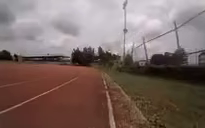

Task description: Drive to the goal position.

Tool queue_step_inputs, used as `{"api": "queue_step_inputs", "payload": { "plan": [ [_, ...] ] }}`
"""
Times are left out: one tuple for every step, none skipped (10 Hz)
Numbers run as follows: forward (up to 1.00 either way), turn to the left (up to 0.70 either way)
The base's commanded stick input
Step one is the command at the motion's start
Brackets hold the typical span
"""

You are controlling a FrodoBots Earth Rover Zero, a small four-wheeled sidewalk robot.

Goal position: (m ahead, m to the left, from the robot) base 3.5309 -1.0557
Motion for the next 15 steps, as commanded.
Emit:
{"api": "queue_step_inputs", "payload": {
  "plan": [
    [0.7, 0.0],
    [0.7, 0.0],
    [0.7, 0.0],
    [0.7, 0.0],
    [0.7, 0.0],
    [0.7, 0.0],
    [0.7, 0.0],
    [0.7, 0.0],
    [0.7, 0.0],
    [0.7, 0.0],
    [0.7, 0.0],
    [0.7, 0.0],
    [0.7, 0.0],
    [0.7, 0.0],
    [0.7, 0.0]
  ]
}}
